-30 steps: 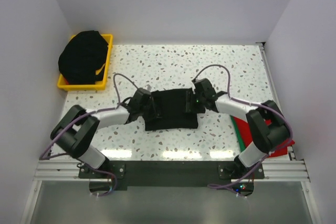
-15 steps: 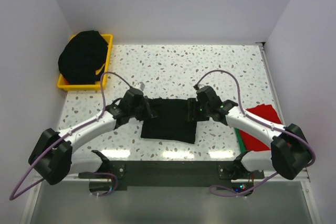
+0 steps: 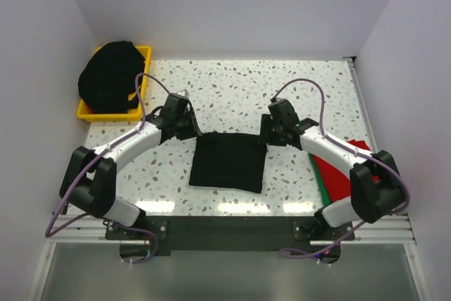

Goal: Fold and stack the t-shirts
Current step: Fold the tshirt

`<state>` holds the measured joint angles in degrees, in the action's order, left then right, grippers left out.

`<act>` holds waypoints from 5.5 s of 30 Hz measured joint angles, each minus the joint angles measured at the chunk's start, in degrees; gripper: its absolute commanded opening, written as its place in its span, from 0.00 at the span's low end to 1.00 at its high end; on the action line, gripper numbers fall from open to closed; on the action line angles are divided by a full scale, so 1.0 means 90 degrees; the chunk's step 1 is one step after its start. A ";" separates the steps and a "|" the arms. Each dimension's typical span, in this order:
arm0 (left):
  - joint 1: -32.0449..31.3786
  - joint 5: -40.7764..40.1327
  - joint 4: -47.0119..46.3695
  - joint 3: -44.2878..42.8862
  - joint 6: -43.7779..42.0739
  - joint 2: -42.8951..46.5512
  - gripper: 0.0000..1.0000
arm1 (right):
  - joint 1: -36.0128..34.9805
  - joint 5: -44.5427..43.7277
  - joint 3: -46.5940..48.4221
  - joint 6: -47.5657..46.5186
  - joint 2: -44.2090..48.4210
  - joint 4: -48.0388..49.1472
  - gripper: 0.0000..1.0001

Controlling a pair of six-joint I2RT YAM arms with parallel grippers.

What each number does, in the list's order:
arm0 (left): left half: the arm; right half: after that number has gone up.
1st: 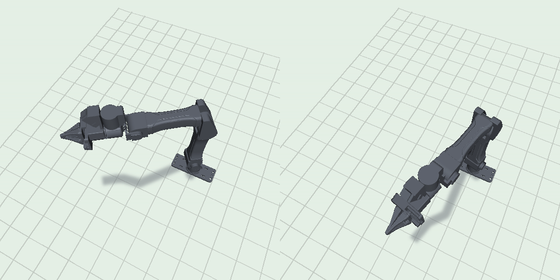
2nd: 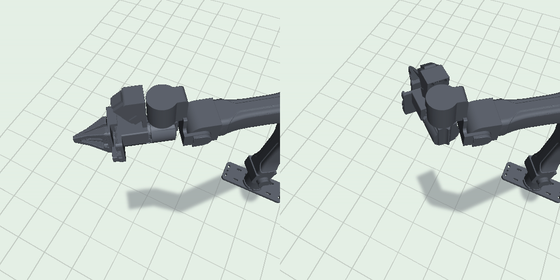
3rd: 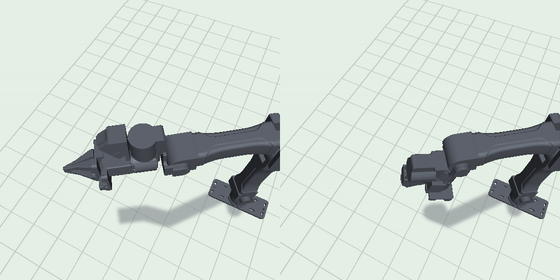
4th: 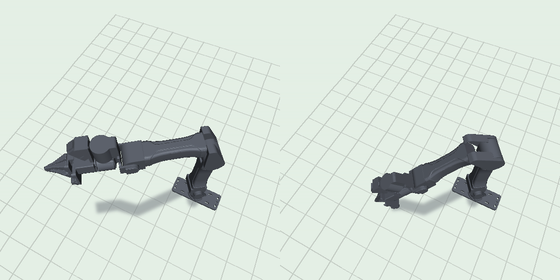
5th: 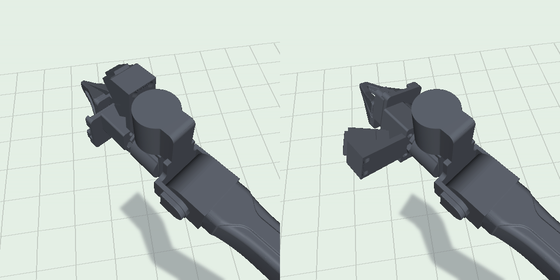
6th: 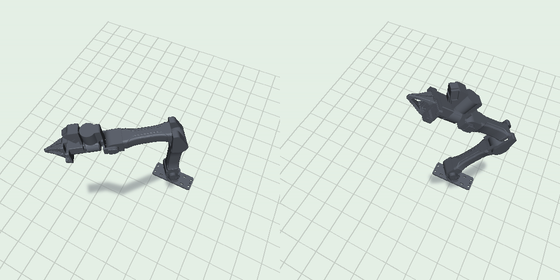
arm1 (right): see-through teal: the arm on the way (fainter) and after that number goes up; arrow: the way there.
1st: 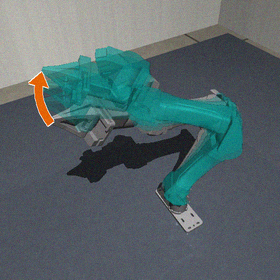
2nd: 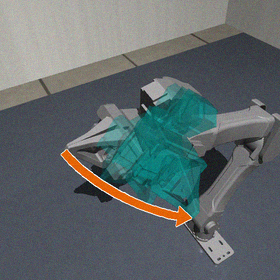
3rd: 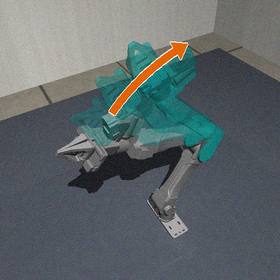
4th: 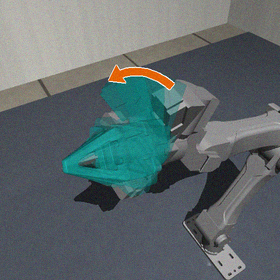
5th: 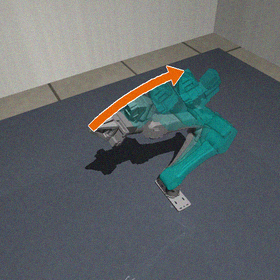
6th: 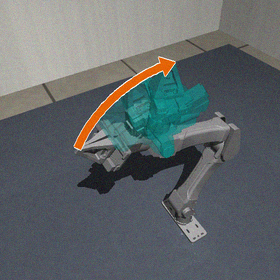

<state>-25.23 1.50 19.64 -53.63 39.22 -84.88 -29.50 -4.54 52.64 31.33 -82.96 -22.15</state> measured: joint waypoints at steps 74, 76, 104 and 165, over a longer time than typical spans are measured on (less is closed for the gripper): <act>0.0539 0.0449 -0.0410 -0.2871 -0.0279 -0.2737 0.50 | 0.0964 -0.0335 -0.0760 0.0226 0.0005 0.0607 0.49; 0.0522 0.0464 -0.0444 -0.2429 -0.0253 -0.2174 0.44 | 0.0962 -0.0381 -0.0682 0.0129 0.0350 0.0342 0.49; -0.1037 0.0736 -0.1634 0.1474 0.0848 -0.0415 0.00 | -0.3303 -0.0857 -0.0364 0.0636 -0.0906 0.0350 0.47; -0.1712 0.0865 -0.3245 0.3453 0.1807 0.0818 0.00 | 0.0061 0.4107 0.1574 0.2778 -0.4216 0.4544 0.30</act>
<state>-40.64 9.28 -9.56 -22.55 55.48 -77.52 -28.95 32.42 66.81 56.34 -120.90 18.74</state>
